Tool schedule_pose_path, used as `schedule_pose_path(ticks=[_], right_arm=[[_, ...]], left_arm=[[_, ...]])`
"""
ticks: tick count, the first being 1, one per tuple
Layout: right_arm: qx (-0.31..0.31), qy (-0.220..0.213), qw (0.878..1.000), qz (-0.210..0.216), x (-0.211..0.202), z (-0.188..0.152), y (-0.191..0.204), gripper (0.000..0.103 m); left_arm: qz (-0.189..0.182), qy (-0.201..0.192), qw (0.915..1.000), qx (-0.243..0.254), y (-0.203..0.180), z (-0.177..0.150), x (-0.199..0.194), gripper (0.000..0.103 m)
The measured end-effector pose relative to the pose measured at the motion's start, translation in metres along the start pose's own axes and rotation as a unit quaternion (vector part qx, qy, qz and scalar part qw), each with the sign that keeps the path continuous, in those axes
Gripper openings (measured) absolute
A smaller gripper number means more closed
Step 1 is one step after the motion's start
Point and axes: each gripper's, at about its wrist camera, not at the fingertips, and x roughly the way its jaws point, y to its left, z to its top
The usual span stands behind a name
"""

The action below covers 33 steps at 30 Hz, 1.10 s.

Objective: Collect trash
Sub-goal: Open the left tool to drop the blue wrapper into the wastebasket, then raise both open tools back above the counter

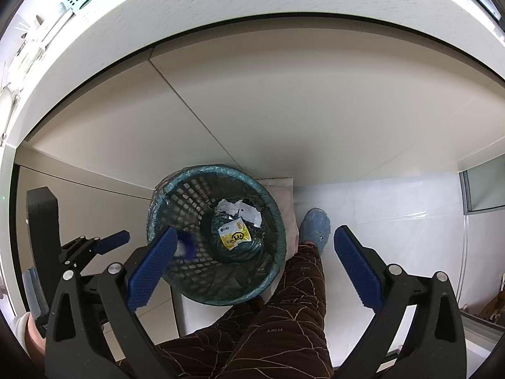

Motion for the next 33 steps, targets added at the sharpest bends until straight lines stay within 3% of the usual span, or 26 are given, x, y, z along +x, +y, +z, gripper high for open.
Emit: schedule_pose_path(ticks=[7,13,24,33], right_arm=[[0.002,-0.003,1.0,0.002,0.0,0.001,0.002,0.096],[-0.004,-0.021,1.0,-0.003,-0.017,0.005,0.002,0.096],[-0.018,-0.106,0.994,0.008,-0.09,0.044,0.007,0.096],[-0.03,-0.162,0.986,-0.008,-0.138,0.096,0.016,0.096]], left_arm=[[-0.001,-0.01,0.9999,0.008,0.003,-0.003,-0.013,0.085],[-0.001,-0.053,0.9984,0.019,0.002,-0.003,-0.061,0.097],[0.012,-0.139,0.9901,0.02,-0.007,0.021,-0.159,0.097],[0.015,-0.189,0.9817,0.014,-0.011,0.064,-0.219,0.096]])
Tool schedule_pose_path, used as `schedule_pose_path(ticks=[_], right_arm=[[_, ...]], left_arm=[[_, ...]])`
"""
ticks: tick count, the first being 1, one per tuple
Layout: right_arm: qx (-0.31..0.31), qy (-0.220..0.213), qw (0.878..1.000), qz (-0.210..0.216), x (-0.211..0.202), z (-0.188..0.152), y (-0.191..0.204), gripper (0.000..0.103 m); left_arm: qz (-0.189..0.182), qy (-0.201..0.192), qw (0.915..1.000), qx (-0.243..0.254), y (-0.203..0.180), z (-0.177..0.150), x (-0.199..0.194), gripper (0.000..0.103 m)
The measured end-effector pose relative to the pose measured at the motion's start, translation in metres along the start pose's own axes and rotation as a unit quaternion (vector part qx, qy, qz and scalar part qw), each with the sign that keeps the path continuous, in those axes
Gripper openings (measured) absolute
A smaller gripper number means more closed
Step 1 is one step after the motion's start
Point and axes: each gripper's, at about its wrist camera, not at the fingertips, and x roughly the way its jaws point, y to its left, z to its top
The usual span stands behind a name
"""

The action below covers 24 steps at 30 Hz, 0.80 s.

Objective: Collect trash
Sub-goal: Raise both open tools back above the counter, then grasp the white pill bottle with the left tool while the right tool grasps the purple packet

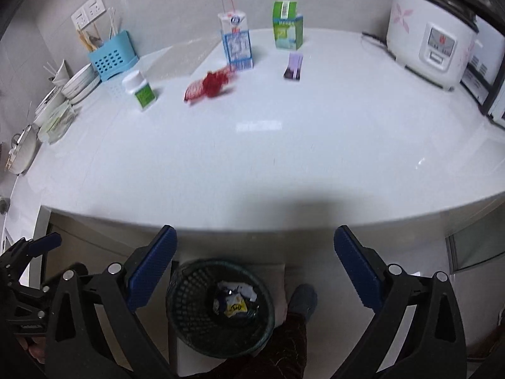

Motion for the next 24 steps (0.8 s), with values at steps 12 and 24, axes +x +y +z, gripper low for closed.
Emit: schedule_pose_path(ticks=[12,24], right_arm=[[0.015,-0.019,1.0,-0.019,0.0,0.073,-0.02,0.095],[0.019,0.008,1.0,-0.018,0.043,0.133,-0.041,0.095]], left_arm=[[0.026,-0.034,0.9986,-0.033,0.017,0.074,-0.001,0.097],[0.045,-0.044,0.996,-0.064,0.032,0.132,0.038,0.097]])
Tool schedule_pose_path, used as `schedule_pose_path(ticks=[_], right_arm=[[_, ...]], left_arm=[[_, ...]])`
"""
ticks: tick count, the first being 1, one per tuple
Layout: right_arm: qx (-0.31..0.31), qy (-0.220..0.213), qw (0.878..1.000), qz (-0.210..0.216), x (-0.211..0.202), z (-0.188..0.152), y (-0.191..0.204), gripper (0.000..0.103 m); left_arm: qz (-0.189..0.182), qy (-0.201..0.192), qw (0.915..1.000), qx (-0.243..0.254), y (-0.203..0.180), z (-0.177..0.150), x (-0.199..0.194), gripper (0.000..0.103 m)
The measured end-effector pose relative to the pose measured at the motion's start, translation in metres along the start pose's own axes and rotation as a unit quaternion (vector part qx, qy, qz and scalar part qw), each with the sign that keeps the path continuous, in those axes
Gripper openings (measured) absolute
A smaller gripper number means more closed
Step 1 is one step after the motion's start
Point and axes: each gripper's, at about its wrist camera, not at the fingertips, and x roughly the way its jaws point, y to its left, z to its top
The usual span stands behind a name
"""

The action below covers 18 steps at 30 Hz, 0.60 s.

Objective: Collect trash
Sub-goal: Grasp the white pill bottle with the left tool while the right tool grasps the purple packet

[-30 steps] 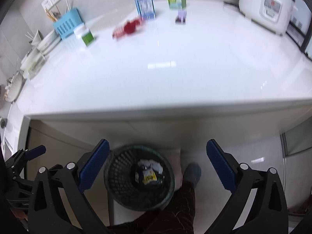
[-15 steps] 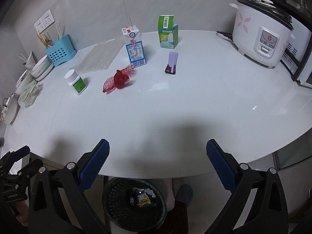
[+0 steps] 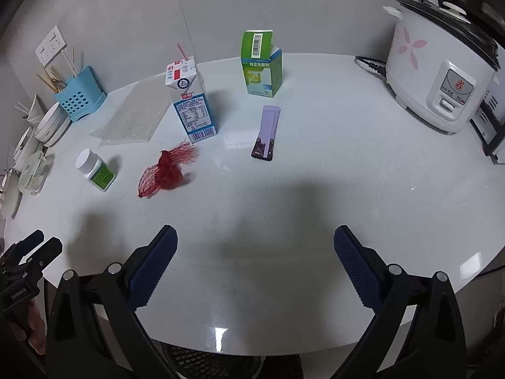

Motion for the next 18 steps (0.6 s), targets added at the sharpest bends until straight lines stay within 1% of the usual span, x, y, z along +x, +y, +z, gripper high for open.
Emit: schedule_pose_path(ticks=[5,7,13,15,16,18], right_arm=[[-0.007,0.008,1.0,0.003,0.021,0.025,-0.003,0.095],[-0.009,0.012,1.0,0.002,0.029,0.036,-0.004,0.093],[0.004,0.04,0.999,0.007,0.062,0.065,-0.012,0.091],[0.016,0.058,0.998,0.008,0.076,0.073,-0.017,0.085],[0.022,0.065,0.998,0.008,0.082,0.077,-0.019,0.083],[0.033,0.08,0.996,0.005,0.095,0.085,-0.023,0.074]], left_arm=[[0.018,-0.001,0.9998,0.003,0.004,0.024,0.028,0.097],[0.023,0.002,0.9997,-0.001,0.008,0.033,0.04,0.097],[0.04,0.015,0.999,-0.011,0.014,0.056,0.074,0.097],[0.041,0.019,0.9989,-0.014,0.015,0.062,0.083,0.097],[0.043,0.021,0.9988,-0.014,0.015,0.064,0.087,0.097],[0.045,0.024,0.9986,-0.01,0.014,0.068,0.095,0.097]])
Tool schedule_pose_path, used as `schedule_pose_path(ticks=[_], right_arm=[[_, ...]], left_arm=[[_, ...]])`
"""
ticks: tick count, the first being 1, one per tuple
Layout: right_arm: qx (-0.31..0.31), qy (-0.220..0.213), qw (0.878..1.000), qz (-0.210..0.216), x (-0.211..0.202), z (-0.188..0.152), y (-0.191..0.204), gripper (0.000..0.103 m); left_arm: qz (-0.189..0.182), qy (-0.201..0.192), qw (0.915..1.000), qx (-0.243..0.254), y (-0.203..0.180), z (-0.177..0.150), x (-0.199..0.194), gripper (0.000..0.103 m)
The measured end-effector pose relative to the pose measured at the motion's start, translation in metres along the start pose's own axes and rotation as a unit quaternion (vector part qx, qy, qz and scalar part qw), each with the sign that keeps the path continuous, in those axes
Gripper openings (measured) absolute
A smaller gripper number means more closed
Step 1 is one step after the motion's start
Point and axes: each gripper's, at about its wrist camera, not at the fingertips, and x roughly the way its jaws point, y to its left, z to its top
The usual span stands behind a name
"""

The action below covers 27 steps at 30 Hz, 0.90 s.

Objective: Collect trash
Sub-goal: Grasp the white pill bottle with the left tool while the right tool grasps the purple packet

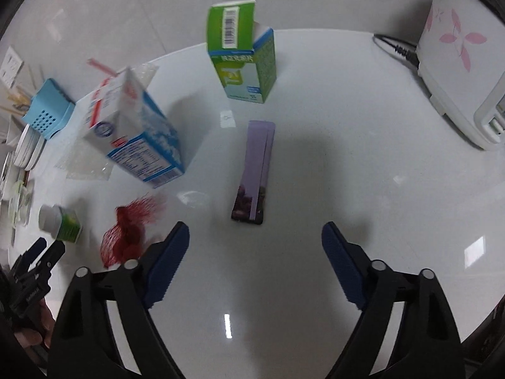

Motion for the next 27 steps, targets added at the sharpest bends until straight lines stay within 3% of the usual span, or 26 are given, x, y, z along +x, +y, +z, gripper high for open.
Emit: schedule_pose_path(ticks=[8,12,19,20,27], right_arm=[[0.015,0.035,0.999,-0.011,0.03,0.027,-0.001,0.058],[0.018,0.052,0.998,-0.017,0.043,0.034,0.001,0.048],[0.014,0.057,0.998,-0.031,0.048,0.041,0.004,0.029],[0.015,0.06,0.998,-0.032,0.049,0.046,0.005,0.023],[0.014,0.063,0.997,-0.03,0.049,0.046,0.005,0.014]], left_arm=[[0.002,0.012,0.9999,-0.004,-0.002,0.012,0.02,0.095],[0.006,0.017,0.9998,-0.004,-0.003,0.017,0.025,0.085],[0.009,0.028,0.9996,-0.002,-0.005,0.022,0.029,0.052],[0.011,0.029,0.9995,-0.002,-0.006,0.022,0.029,0.051],[0.007,0.024,0.9997,-0.004,-0.008,0.022,0.026,0.05]])
